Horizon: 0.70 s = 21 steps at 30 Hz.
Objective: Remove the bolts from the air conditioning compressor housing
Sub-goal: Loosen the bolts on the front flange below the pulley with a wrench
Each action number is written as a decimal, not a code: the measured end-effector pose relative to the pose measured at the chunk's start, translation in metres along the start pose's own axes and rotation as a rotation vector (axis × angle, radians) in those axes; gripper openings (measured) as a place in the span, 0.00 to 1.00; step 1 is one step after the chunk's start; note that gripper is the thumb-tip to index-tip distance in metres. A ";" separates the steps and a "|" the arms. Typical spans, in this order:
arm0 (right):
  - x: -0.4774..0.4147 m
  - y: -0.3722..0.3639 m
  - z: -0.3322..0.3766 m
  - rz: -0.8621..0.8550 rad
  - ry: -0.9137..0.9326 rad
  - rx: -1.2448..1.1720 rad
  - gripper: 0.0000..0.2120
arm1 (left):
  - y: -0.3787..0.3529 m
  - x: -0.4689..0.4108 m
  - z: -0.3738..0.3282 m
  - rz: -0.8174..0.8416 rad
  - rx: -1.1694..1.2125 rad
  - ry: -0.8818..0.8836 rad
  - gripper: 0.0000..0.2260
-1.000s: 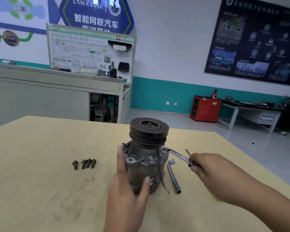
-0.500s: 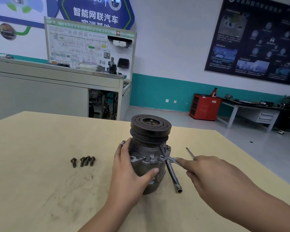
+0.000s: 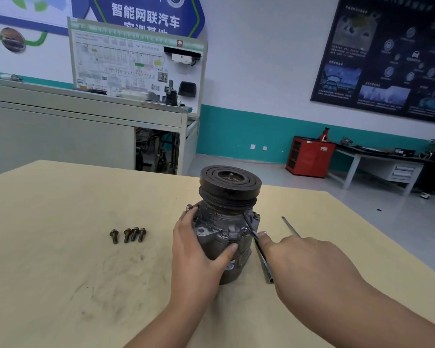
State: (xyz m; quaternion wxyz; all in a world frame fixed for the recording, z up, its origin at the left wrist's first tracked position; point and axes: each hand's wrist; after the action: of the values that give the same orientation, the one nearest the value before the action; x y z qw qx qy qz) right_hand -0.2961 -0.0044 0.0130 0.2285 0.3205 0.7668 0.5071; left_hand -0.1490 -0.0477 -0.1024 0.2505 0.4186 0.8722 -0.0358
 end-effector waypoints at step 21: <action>0.001 0.008 0.007 0.130 0.127 0.082 0.29 | 0.008 -0.002 -0.001 0.041 -0.035 0.046 0.36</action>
State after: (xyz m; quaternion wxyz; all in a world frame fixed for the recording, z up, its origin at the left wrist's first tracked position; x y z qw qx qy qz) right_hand -0.2899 0.0030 0.0178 0.1328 0.3458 0.7776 0.5081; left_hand -0.1422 -0.0442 -0.0995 0.2382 0.4326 0.8695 -0.0058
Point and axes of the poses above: each hand's wrist, its own x-axis away from the middle knuckle, its own y-axis out of the back of the hand, z = x × y, and after that the axes turned 10 degrees about y, right-handed
